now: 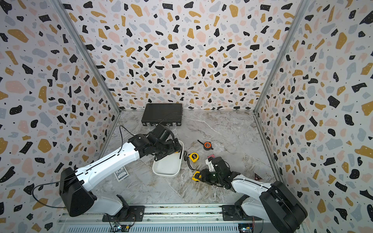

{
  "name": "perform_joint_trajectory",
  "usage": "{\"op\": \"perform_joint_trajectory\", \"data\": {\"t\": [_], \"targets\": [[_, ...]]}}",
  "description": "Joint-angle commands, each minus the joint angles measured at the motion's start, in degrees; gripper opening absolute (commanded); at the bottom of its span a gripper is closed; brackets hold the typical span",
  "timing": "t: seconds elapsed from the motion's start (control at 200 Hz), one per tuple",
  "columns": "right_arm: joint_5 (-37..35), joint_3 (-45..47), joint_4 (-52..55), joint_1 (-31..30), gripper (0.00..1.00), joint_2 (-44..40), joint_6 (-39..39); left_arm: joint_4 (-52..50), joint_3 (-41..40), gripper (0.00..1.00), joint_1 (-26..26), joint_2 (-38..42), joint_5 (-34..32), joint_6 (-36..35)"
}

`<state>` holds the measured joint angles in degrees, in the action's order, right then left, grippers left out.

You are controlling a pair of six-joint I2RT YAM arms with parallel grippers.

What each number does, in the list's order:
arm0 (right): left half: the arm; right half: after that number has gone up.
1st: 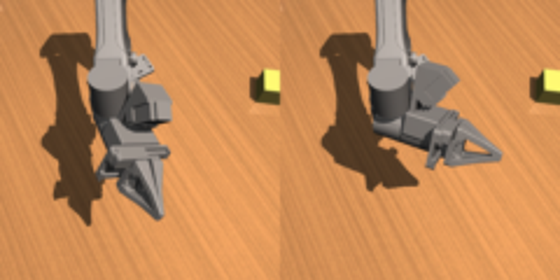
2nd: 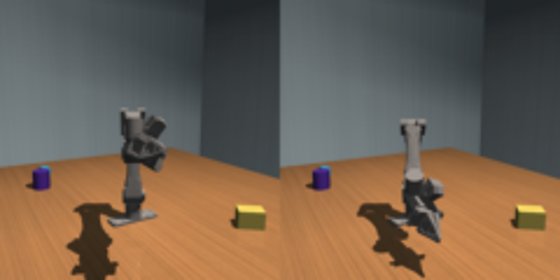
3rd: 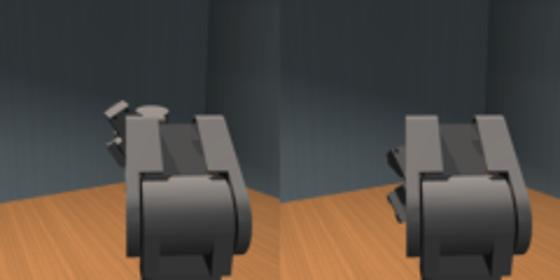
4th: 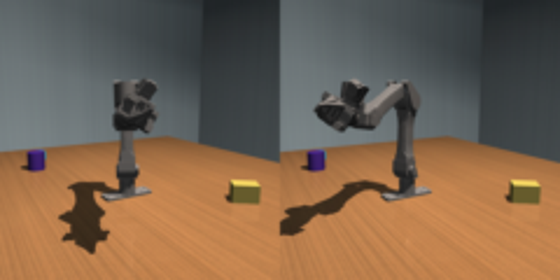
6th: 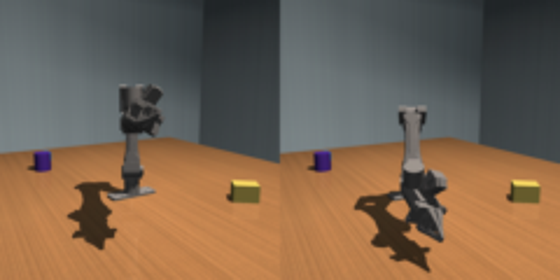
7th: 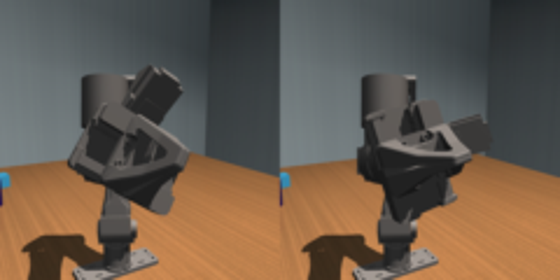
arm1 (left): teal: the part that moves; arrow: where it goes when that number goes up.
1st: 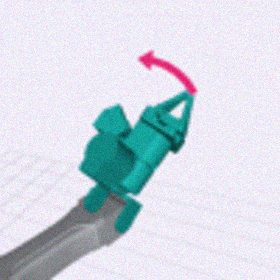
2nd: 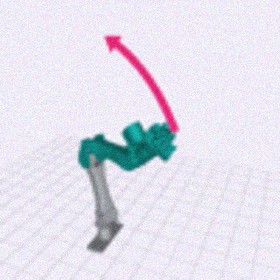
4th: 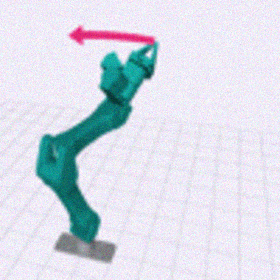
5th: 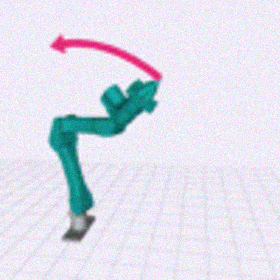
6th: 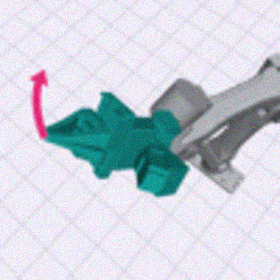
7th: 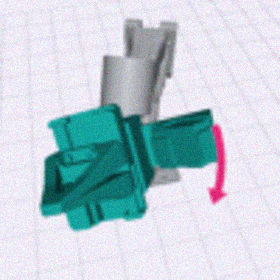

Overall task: Take the tape measure out of the storage box
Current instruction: Place the tape measure at the center of the board.

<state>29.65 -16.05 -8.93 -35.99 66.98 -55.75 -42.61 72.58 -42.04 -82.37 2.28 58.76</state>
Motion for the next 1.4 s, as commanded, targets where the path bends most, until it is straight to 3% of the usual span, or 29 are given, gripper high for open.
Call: {"op": "perform_joint_trajectory", "data": {"t": [0.0, 0.245, 0.531, 0.876, 1.136, 1.392], "targets": [[-0.8, -2.2, 6.4, 0.3, 0.52, -1.8, 2.0, -0.8, -0.8, 1.0, 0.5, 0.6, -1.5, -2.0], [-2.8, -5.3, 16.5, 0.2, 0.77, -4.6, 4.9, -1.9, -0.7, 1.0, 1.1, -0.9, -1.9, -4.2], [-5.5, -9.5, 26.2, 0.2, 0.91, -9.2, 8.3, -6.1, 3.6, 1.0, 1.4, -8.4, -3.2, -12.5], [-7.1, -14.4, 29.1, 0.9, 0.92, -8.7, 10.8, -6.7, 11.2, 0.96, 4.5, -20.3, -6.3, -20.2], [-7.0, -15.1, 28.0, 2.4, 0.9, -7.1, 11.9, 1.1, 11.6, 0.83, 7.5, -25.0, -1.3, -22.2], [-6.6, -15.0, 27.7, 3.6, 0.89, -6.2, 12.4, 5.7, 12.5, 0.77, 7.9, -27.5, 2.5, -22.0]]}}
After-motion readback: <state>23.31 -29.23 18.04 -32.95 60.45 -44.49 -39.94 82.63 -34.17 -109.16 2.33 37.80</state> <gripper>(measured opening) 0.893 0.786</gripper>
